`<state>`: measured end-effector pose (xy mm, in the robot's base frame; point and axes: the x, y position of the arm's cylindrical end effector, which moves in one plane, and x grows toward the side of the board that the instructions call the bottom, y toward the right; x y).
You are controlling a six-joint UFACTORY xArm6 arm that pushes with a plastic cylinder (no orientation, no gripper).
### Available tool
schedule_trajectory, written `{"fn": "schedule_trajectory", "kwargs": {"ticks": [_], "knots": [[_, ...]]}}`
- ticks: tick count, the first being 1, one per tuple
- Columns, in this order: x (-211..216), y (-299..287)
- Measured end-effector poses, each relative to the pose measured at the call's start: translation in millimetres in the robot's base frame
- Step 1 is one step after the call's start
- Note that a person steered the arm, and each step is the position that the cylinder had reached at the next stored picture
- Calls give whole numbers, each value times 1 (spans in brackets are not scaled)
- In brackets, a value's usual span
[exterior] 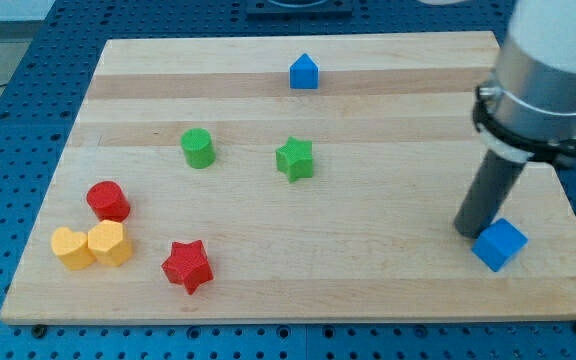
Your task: Move the blue triangle to the top right side of the green star
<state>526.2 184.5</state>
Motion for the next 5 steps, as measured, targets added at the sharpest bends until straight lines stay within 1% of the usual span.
{"fn": "schedule_trajectory", "kwargs": {"ticks": [1,2,3,4,5], "knots": [[-79,-8],[-158,24],[-243,-18],[-308,-100],[-313,-187]]}}
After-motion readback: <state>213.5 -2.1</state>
